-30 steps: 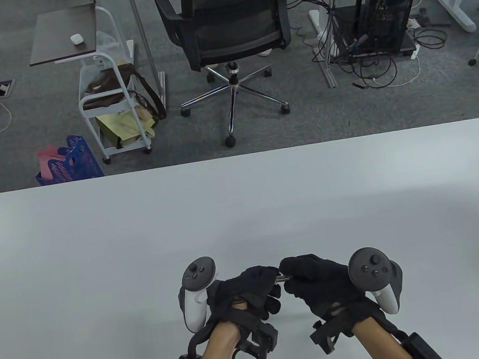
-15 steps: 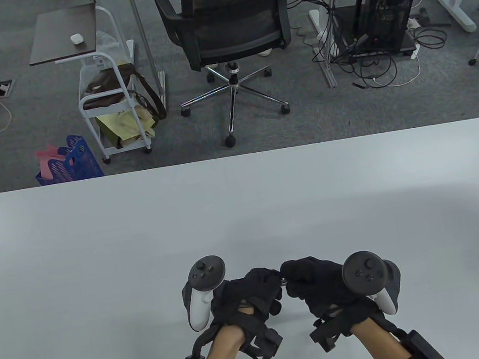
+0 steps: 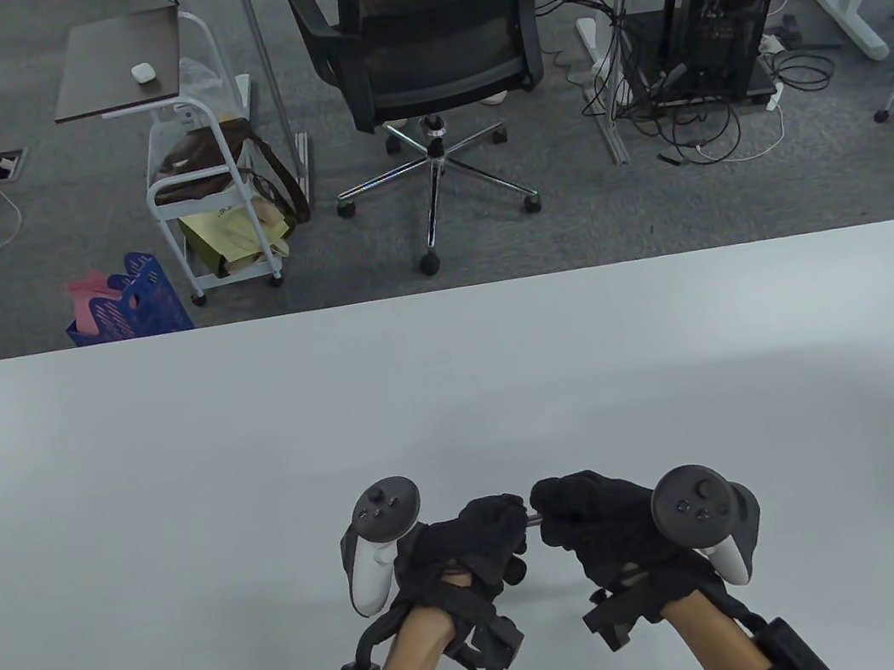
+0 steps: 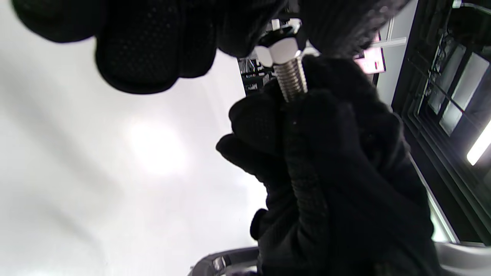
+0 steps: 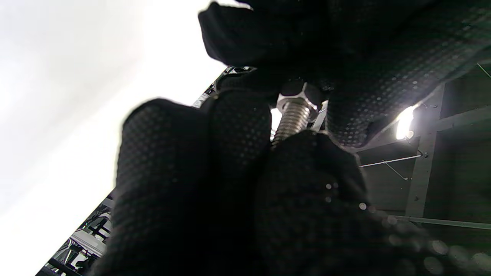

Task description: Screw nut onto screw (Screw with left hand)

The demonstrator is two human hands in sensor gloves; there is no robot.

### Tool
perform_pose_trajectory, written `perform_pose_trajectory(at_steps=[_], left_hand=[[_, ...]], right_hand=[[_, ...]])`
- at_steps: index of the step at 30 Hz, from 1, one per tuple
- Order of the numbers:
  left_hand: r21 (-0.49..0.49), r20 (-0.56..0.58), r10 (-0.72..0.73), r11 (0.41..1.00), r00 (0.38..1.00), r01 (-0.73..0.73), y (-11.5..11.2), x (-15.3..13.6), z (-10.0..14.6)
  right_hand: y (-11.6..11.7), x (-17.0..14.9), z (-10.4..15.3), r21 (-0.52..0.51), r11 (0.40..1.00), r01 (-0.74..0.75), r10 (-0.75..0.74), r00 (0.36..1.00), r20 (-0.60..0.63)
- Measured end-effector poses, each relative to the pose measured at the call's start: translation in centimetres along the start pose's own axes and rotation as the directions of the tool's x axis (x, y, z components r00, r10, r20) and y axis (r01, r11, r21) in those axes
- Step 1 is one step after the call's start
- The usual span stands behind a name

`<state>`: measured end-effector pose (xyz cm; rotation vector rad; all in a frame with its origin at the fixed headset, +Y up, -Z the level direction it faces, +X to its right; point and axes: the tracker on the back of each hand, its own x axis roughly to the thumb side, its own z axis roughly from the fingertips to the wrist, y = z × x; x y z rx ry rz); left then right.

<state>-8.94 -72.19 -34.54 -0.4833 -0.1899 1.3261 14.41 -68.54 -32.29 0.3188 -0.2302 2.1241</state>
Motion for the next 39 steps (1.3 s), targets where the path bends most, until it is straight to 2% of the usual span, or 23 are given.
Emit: perform_pose_trajectory(at_steps=[2,4,7,11,14,17,19,20,26,29,33,36,39], left_hand=[[0.009,-0.003,-0.007,1.0,1.0,0.008,0.0,0.1,-0.1],[-0.037,-0.004,-0.05,0.998,0.999,0.05,0.1,0.2,-0.2],[-0.068,-0.009,-0.027,0.997,1.0,0.027,0.0,0.1,-0.1],[0.023,0.007,-0.053,0.998,0.999,0.053,-0.1,0.5,0.3],[-0.043,0.012,-0.082,0.996,0.997,0.082,-0.2,0.7,0.2],[-0.065,-0.009,-0.052,0.997,0.999,0.051,-0.1,0.1,0.1],[0.0,-0.037,-0.047,0.999,0.998,0.047,0.0,-0.5,0.0],[-0.001,-0.027,-0.042,0.999,0.999,0.042,-0.1,-0.6,-0.2],[-0.095,-0.024,0.023,0.995,0.999,-0.026,0.0,-0.4,-0.1],[-0.026,-0.019,0.055,0.998,0.998,-0.055,0.4,-0.6,0.1],[-0.021,0.0,0.016,1.0,1.0,-0.016,0.4,0.1,0.1],[-0.055,0.018,0.029,0.998,0.999,-0.028,0.5,0.3,0.2],[-0.044,-0.026,0.059,0.997,0.998,-0.06,0.4,-0.3,0.2]], right_hand=[[0.3,-0.1,-0.1,0.013,1.0,-0.012,0.012,1.0,-0.005],[0.5,-0.3,0.0,0.023,1.0,-0.008,0.008,1.0,-0.009],[0.4,-0.2,0.1,0.015,1.0,-0.007,0.007,1.0,-0.002],[0.4,0.1,0.1,0.019,1.0,0.003,-0.004,1.0,0.004],[0.5,0.3,0.1,0.026,0.999,-0.029,0.029,0.999,0.019],[0.4,0.2,0.1,0.024,0.999,-0.025,0.025,1.0,0.011],[0.6,0.0,0.1,0.031,1.0,-0.004,0.004,1.0,-0.004],[0.6,-0.1,0.1,0.028,0.999,-0.023,0.023,1.0,-0.002],[0.6,0.1,0.1,0.031,0.999,-0.017,0.017,1.0,0.006],[0.8,0.0,0.1,0.038,0.999,-0.003,0.003,1.0,-0.002],[0.8,0.3,0.2,0.034,0.999,-0.002,0.001,1.0,0.009],[0.7,0.4,0.2,0.028,1.0,0.004,-0.004,1.0,0.014],[0.6,0.3,0.2,0.023,1.0,0.006,-0.006,1.0,0.011]])
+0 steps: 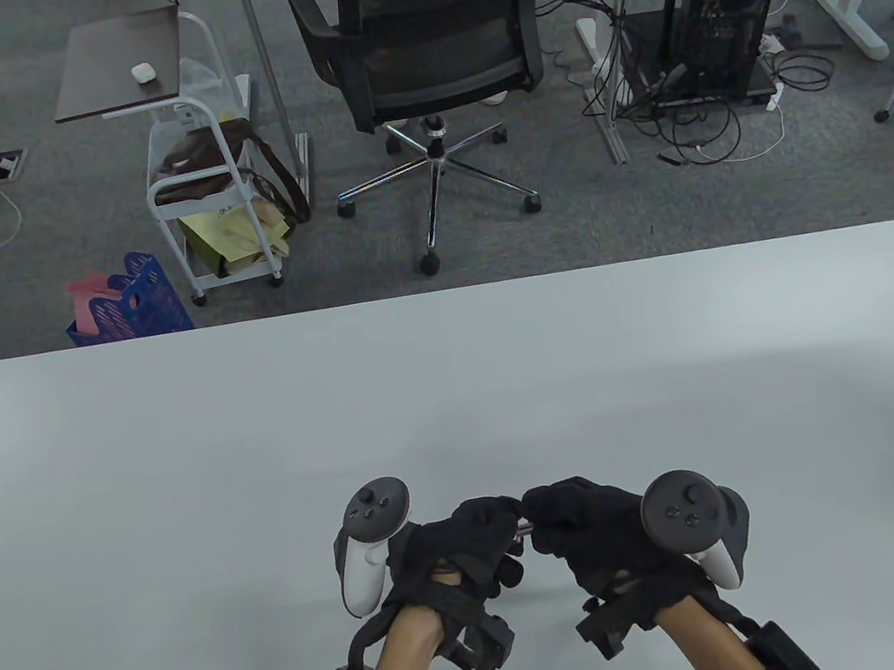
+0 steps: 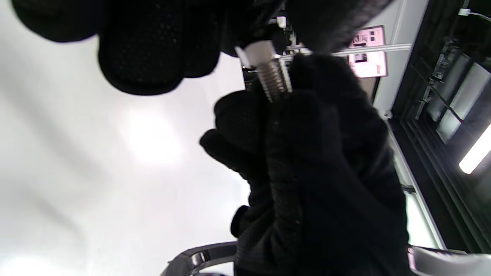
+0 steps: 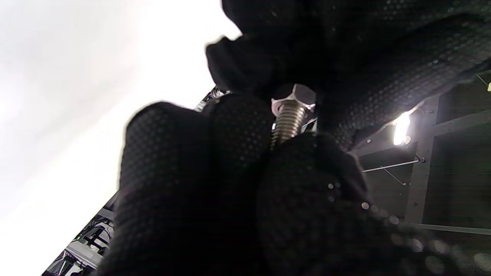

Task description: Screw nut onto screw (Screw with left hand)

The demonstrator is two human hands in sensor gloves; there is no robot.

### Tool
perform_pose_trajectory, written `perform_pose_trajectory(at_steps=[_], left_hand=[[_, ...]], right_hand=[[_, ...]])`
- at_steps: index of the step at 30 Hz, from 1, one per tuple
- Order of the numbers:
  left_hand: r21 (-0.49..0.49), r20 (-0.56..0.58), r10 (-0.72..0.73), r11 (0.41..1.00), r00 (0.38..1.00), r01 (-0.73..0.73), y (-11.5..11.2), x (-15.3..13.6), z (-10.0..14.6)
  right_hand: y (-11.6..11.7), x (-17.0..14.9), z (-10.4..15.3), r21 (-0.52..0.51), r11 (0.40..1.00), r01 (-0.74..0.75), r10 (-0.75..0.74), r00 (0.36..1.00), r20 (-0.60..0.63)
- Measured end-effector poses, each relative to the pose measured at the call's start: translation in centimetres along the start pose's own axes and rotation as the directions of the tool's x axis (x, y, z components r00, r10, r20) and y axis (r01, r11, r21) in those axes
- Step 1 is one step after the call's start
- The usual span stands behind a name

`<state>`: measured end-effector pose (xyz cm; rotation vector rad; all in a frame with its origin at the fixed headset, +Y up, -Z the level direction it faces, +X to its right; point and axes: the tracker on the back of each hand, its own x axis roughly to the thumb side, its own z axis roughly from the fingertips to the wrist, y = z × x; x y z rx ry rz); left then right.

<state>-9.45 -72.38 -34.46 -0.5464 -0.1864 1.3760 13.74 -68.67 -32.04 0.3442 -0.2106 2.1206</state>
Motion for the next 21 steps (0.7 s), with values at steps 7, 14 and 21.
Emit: perform_pose_trajectory(at_steps=[7,14,21], left_hand=[[-0.026,0.026,-0.045,0.999,0.999,0.046,-0.55,0.34,-0.19],[0.035,0.035,-0.054,0.998,0.998,0.052,-0.42,0.28,-0.07],[-0.014,0.048,-0.001,1.0,0.999,0.001,-0.28,0.29,-0.02]], right_hand=[[-0.29,-0.16,0.0,-0.01,1.0,-0.006,0.006,1.0,0.002],[0.01,0.02,0.1,0.0,1.0,-0.009,0.009,1.0,0.011],[-0.16,0.02,0.06,-0.008,1.0,0.0,0.0,1.0,0.01]])
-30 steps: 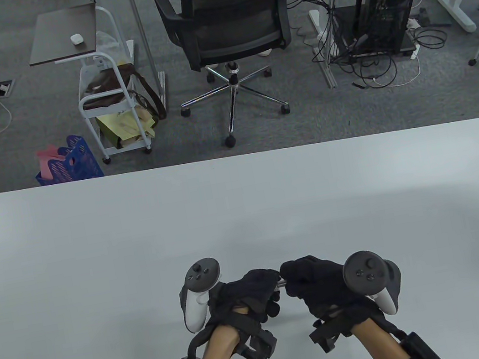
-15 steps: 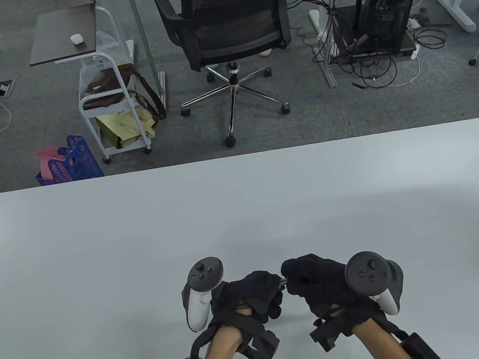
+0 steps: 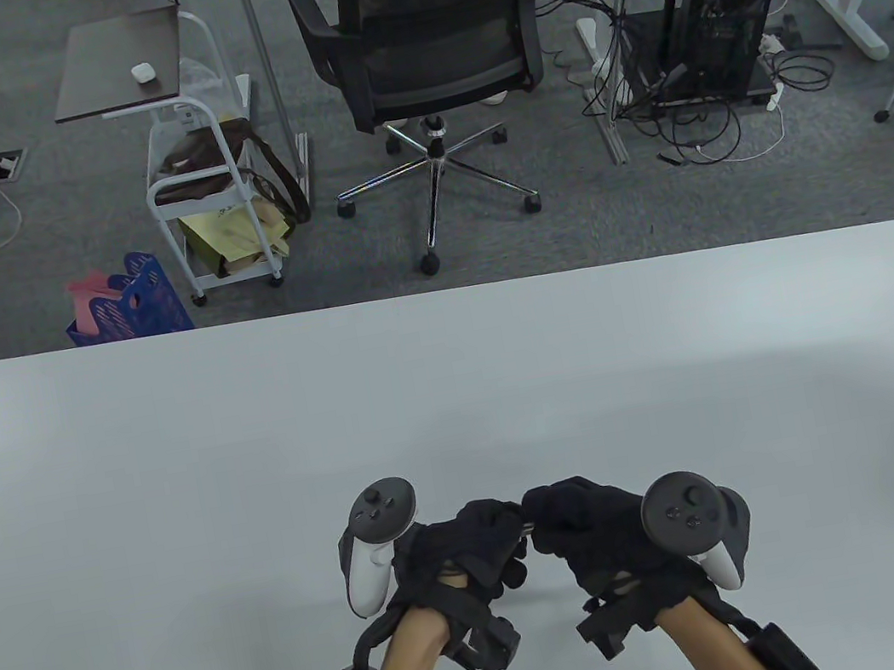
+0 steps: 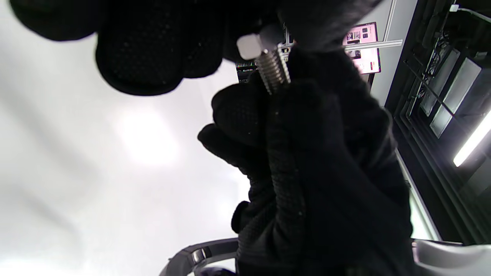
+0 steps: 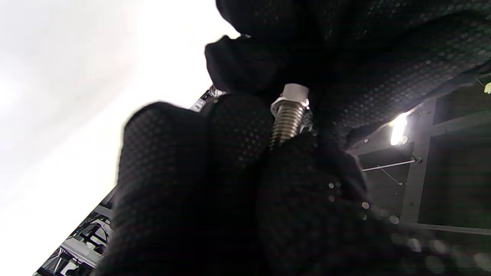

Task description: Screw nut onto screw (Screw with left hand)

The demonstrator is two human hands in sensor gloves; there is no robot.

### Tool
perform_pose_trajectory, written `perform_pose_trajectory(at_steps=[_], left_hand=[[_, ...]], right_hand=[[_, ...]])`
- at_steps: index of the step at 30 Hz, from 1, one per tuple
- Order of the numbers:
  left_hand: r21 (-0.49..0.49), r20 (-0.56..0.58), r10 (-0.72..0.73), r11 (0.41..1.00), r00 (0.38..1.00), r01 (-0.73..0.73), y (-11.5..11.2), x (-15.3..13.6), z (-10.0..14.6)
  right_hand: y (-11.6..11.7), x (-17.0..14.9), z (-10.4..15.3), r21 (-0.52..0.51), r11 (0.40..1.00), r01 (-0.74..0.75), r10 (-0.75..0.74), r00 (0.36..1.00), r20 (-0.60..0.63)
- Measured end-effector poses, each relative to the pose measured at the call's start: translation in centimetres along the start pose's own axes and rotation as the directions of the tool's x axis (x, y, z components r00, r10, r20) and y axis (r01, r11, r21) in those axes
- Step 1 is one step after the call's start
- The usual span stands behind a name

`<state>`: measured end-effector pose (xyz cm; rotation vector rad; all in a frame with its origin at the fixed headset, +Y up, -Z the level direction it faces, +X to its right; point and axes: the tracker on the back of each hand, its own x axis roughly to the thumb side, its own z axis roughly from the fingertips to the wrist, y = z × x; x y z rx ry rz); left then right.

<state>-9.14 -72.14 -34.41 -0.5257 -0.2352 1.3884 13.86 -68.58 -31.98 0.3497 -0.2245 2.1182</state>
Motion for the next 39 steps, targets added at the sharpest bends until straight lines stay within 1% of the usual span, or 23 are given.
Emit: perform_pose_trajectory(at_steps=[3,8,11,12,14,16,18,20,24,27,28,30,33,36,39], left_hand=[[0.055,-0.032,-0.033,0.998,0.999,0.035,0.16,-0.35,0.02],[0.013,-0.004,-0.046,0.999,0.999,0.046,-0.1,0.02,-0.22],[-0.012,0.005,-0.011,1.0,1.0,0.011,0.0,0.02,-0.19],[-0.008,0.003,-0.003,1.0,1.0,0.003,0.06,-0.08,-0.12],[0.044,-0.021,-0.009,0.999,1.0,0.01,0.21,-0.31,0.05],[0.033,-0.029,-0.03,0.999,0.999,0.031,0.24,-0.41,-0.06],[0.015,-0.011,-0.009,1.0,1.0,0.009,0.09,-0.23,-0.16],[0.006,-0.004,-0.03,1.0,1.0,0.03,0.05,0.01,-0.15],[-0.017,-0.009,-0.016,1.0,1.0,0.016,0.11,-0.05,-0.15],[0.007,-0.045,-0.002,1.0,0.999,0.002,0.17,-0.44,0.04],[0.006,-0.035,-0.018,1.0,0.999,0.018,0.21,-0.44,-0.05],[0.016,-0.014,-0.005,1.0,1.0,0.005,0.16,-0.23,-0.15],[0.021,0.003,-0.024,0.999,1.0,0.024,0.12,0.1,-0.04],[0.013,0.015,-0.031,0.999,0.999,0.031,0.08,0.33,-0.05],[-0.004,0.015,-0.041,0.999,0.999,0.041,-0.04,0.2,-0.18]], right_hand=[[-0.09,-0.07,-0.02,-0.005,1.0,-0.001,0.001,1.0,-0.002],[-0.18,-0.08,-0.03,-0.001,1.0,-0.001,0.001,1.0,-0.005],[-0.26,-0.02,-0.04,-0.009,1.0,0.004,-0.005,1.0,-0.003],[-0.29,-0.01,-0.05,-0.012,1.0,0.002,-0.002,1.0,-0.002],[-0.25,-0.04,-0.04,-0.008,1.0,0.004,-0.004,1.0,-0.001],[-0.2,-0.04,-0.02,-0.007,1.0,0.0,0.0,1.0,-0.002],[-0.15,-0.12,-0.02,-0.003,1.0,-0.002,0.002,1.0,-0.004],[-0.14,-0.15,-0.03,0.0,1.0,0.009,-0.009,1.0,-0.009],[-0.14,-0.1,-0.03,0.0,1.0,0.002,-0.002,1.0,-0.004],[-0.26,-0.09,-0.04,-0.008,1.0,0.008,-0.008,1.0,-0.004],[-0.24,-0.12,-0.04,-0.008,1.0,0.016,-0.016,1.0,-0.009],[-0.16,-0.23,-0.05,0.004,1.0,0.014,-0.014,1.0,-0.013],[-0.07,-0.28,-0.09,0.038,0.998,0.059,-0.058,0.998,-0.031],[-0.02,-0.17,-0.09,0.035,0.999,0.028,-0.027,0.999,-0.04],[-0.13,0.08,-0.08,0.016,1.0,-0.027,0.027,1.0,-0.016]])
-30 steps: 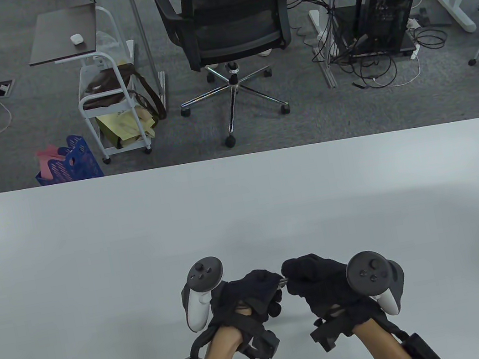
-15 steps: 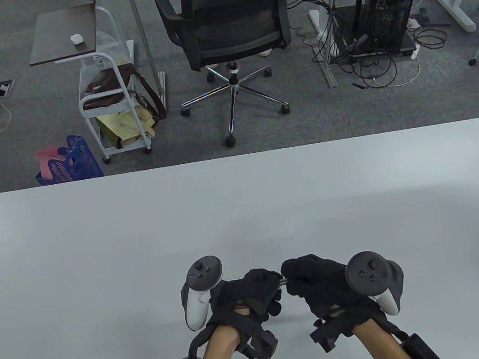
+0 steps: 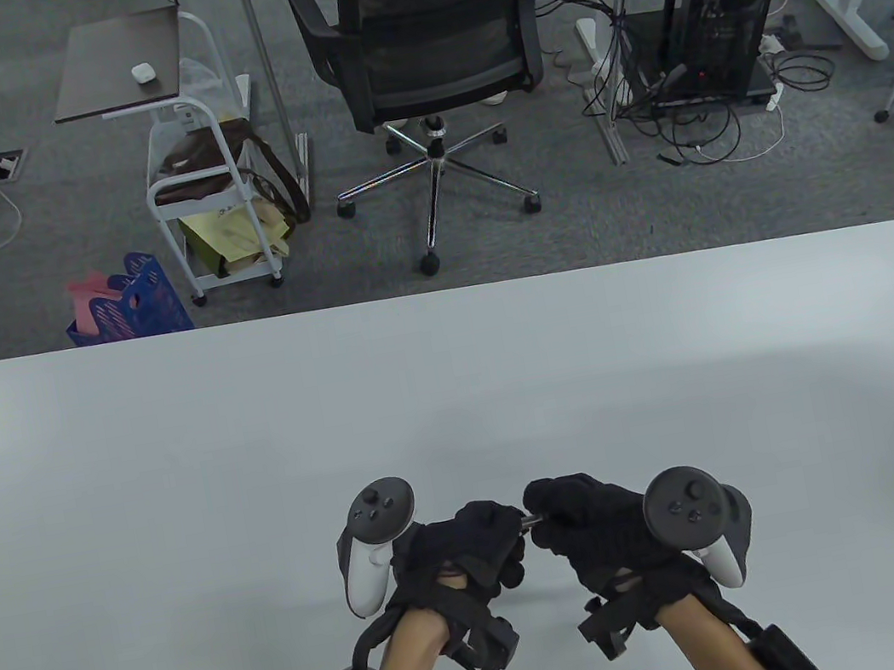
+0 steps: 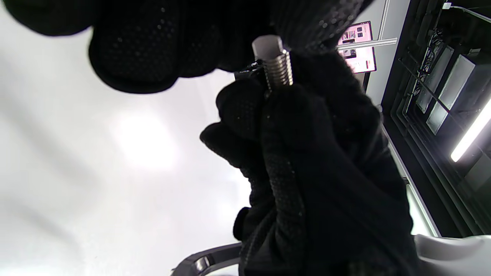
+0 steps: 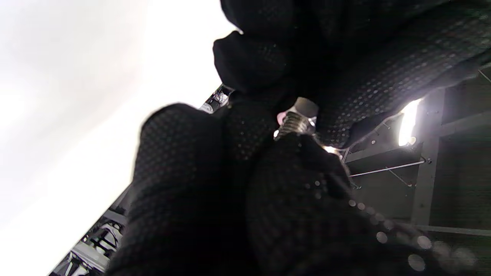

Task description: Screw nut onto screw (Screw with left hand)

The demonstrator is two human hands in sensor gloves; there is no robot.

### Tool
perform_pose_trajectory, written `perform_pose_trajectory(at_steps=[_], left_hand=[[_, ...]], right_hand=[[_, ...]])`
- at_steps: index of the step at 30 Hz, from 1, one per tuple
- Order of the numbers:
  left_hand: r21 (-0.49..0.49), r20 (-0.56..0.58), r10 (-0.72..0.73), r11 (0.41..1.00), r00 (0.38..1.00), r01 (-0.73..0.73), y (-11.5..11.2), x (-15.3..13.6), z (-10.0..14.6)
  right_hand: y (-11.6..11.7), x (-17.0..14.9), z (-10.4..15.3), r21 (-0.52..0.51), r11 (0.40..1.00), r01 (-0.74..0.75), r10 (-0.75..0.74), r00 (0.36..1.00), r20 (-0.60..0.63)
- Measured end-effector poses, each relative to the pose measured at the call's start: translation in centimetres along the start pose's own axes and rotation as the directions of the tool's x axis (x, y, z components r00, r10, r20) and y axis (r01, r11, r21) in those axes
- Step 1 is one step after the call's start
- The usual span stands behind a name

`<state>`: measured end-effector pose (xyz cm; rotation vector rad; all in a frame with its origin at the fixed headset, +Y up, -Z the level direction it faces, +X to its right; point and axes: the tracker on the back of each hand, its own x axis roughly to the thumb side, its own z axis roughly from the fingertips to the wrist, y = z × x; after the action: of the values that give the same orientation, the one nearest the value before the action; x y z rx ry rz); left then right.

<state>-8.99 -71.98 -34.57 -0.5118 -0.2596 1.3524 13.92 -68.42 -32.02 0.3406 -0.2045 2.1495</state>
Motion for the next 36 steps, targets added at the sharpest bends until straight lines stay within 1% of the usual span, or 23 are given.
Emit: perform_pose_trajectory(at_steps=[2,3,6,8,10,13,14,15,17,20,22,25,27,29,31,33,35,36], left_hand=[[-0.018,-0.005,0.011,1.0,1.0,-0.011,-0.02,-0.16,-0.01],[-0.007,-0.009,0.022,1.0,1.0,-0.022,-0.01,-0.26,0.07],[0.064,-0.013,-0.024,0.998,1.0,0.024,0.13,-0.25,0.14],[0.046,-0.002,-0.014,0.999,1.0,0.014,0.0,-0.01,0.04],[0.016,0.0,-0.02,1.0,1.0,0.02,-0.05,0.1,0.05],[-0.018,-0.004,0.009,1.0,1.0,-0.009,0.02,-0.06,0.02],[-0.014,-0.009,0.022,1.0,1.0,-0.022,0.04,-0.23,0.09],[0.014,-0.016,0.027,1.0,1.0,-0.027,0.09,-0.37,0.15],[0.043,-0.014,0.005,0.999,1.0,-0.005,0.14,-0.44,0.05],[0.023,-0.012,0.001,1.0,1.0,0.0,-0.04,-0.18,-0.06],[0.0,-0.007,-0.011,1.0,1.0,0.011,-0.11,-0.05,-0.09],[-0.028,-0.009,0.027,0.999,1.0,-0.027,-0.04,-0.29,-0.08],[0.006,-0.024,0.045,0.999,0.999,-0.045,0.01,-0.52,0.08],[0.04,-0.033,0.008,0.999,0.999,-0.007,0.1,-0.55,0.06],[0.03,-0.016,0.009,1.0,1.0,-0.009,0.02,-0.29,0.01],[-0.013,-0.012,0.003,1.0,1.0,-0.003,-0.05,-0.03,0.0],[-0.045,-0.004,0.045,0.998,0.999,-0.045,-0.01,-0.15,0.05],[-0.036,-0.004,0.064,0.997,0.998,-0.064,0.05,-0.28,0.14]], right_hand=[[-0.18,0.11,-0.02,-0.011,1.0,-0.025,0.025,1.0,0.018],[-0.33,0.13,-0.01,-0.024,0.999,-0.028,0.028,0.999,0.024],[-0.45,0.24,0.02,-0.034,0.999,-0.026,0.027,0.999,0.028],[-0.44,0.37,0.08,-0.039,0.997,-0.066,0.068,0.997,0.047],[-0.39,0.44,0.15,-0.036,0.997,-0.065,0.067,0.996,0.051],[-0.43,0.46,0.18,-0.043,0.997,-0.06,0.063,0.996,0.055],[-0.44,0.45,0.17,-0.047,0.997,-0.057,0.059,0.997,0.055],[-0.39,0.4,0.16,-0.039,0.998,-0.046,0.048,0.997,0.052],[-0.35,0.38,0.17,-0.038,0.998,-0.042,0.044,0.998,0.05],[-0.25,0.39,0.17,-0.028,0.998,-0.064,0.065,0.996,0.055],[-0.26,0.57,0.18,-0.024,0.994,-0.104,0.106,0.992,0.069],[-0.33,0.75,0.22,-0.037,0.994,-0.104,0.107,0.991,0.078],[-0.28,0.71,0.2,-0.033,0.995,-0.093,0.096,0.993,0.075],[-0.25,0.73,0.23,-0.036,0.995,-0.089,0.091,0.993,0.074],[-0.22,0.69,0.23,-0.032,0.994,-0.105,0.107,0.991,0.076],[-0.29,0.72,0.21,-0.031,0.995,-0.097,0.099,0.992,0.08],[-0.53,0.69,0.23,-0.05,0.995,-0.089,0.092,0.993,0.08],[-0.56,0.59,0.21,-0.045,0.995,-0.084,0.087,0.993,0.076]])
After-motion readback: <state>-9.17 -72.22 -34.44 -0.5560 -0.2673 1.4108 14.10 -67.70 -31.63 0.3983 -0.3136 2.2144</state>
